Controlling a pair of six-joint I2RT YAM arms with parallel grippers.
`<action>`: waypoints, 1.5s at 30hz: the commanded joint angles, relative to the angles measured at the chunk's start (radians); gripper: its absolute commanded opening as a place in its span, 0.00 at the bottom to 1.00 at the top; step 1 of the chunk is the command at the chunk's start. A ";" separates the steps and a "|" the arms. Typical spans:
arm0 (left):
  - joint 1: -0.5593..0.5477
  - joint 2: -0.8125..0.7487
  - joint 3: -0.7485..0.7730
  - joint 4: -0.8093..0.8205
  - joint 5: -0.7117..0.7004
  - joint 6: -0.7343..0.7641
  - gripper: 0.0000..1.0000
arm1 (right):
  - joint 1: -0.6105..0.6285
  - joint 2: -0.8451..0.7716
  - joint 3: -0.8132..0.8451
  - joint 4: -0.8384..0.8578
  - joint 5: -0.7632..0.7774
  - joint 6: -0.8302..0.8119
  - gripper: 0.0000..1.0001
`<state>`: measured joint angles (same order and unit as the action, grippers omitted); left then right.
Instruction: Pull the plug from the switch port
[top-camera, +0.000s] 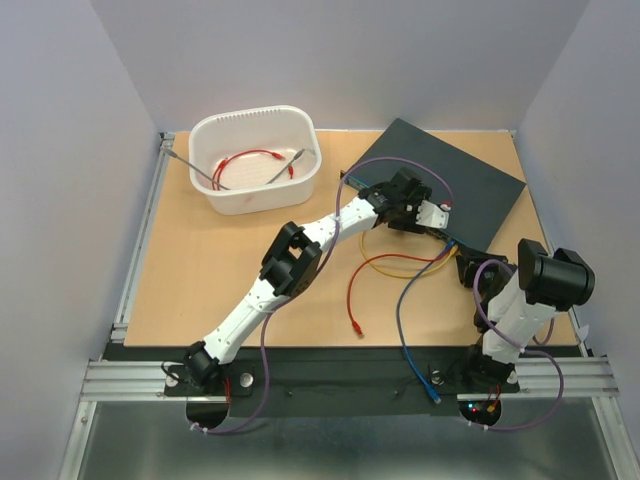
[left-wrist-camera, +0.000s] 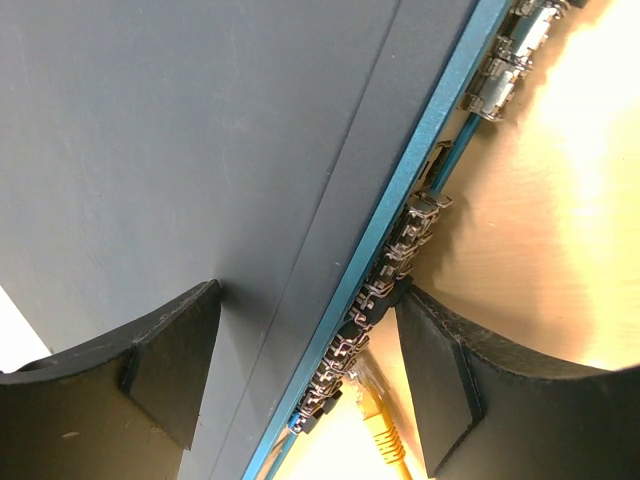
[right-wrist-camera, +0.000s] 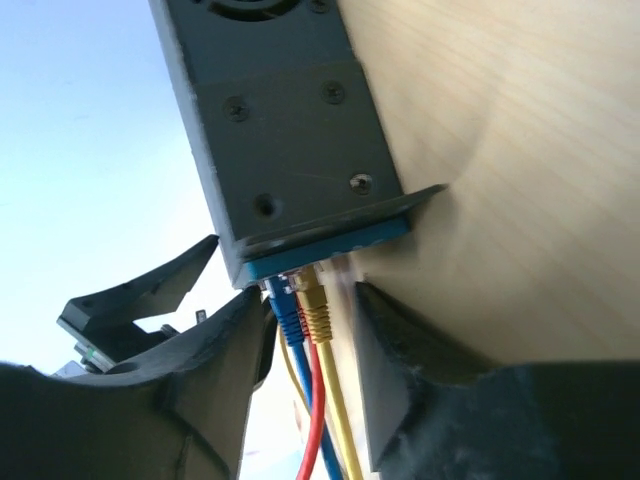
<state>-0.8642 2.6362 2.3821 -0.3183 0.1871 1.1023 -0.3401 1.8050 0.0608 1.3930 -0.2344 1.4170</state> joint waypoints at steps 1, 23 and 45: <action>-0.002 0.008 0.034 0.312 -0.041 -0.061 0.79 | -0.002 0.059 -0.197 0.179 0.003 -0.027 0.45; -0.002 -0.008 0.031 0.274 -0.025 -0.035 0.78 | 0.000 0.306 -0.142 0.419 0.009 0.028 0.36; -0.002 -0.022 0.015 0.254 -0.017 -0.028 0.78 | 0.001 0.264 -0.029 0.371 0.017 -0.026 0.03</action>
<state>-0.8692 2.6377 2.3817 -0.3161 0.1669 1.0843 -0.3397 2.0117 0.0845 1.5639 -0.2775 1.4399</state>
